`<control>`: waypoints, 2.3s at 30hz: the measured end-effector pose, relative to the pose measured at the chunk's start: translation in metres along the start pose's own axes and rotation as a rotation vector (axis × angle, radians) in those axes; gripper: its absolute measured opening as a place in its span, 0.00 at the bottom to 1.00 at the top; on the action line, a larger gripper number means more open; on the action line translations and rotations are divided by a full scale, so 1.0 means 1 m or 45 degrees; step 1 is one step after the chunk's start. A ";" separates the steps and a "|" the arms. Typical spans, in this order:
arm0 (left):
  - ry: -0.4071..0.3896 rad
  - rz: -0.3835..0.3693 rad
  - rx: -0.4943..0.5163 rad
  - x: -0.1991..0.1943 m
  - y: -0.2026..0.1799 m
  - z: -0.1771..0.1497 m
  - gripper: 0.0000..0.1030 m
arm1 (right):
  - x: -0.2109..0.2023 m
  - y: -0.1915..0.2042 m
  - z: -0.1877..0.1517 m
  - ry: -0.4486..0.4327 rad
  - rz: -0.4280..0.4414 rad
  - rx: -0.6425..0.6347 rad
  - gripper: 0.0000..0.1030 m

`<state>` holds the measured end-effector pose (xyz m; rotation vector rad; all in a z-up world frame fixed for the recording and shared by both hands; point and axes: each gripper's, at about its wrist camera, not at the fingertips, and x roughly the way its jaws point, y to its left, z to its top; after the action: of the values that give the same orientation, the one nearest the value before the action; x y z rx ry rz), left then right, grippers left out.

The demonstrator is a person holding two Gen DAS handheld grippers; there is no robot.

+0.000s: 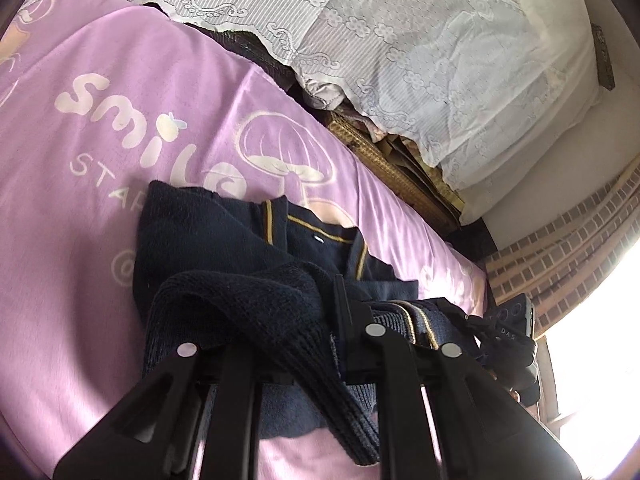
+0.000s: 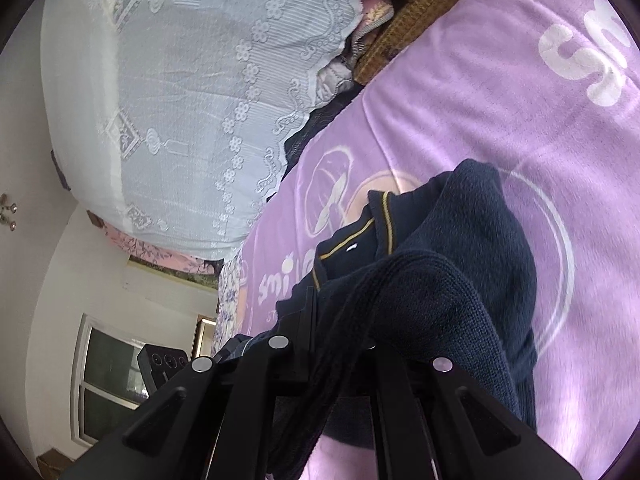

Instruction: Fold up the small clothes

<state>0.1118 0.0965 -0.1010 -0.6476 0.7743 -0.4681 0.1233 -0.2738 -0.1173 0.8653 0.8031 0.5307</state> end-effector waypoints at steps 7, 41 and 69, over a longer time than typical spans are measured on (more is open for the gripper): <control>0.044 0.078 -0.107 0.053 0.043 0.004 0.12 | 0.042 -0.042 0.015 0.017 -0.093 0.094 0.05; -0.020 0.472 0.314 0.000 0.005 -0.046 0.79 | -0.019 0.019 -0.054 -0.007 -0.571 -0.623 0.38; -0.054 0.526 0.437 0.044 -0.048 -0.024 0.80 | 0.027 0.061 0.003 -0.106 -0.303 -0.481 0.36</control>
<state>0.1140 0.0271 -0.1026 -0.1680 0.7419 -0.1988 0.1364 -0.2223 -0.0764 0.4334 0.6898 0.4146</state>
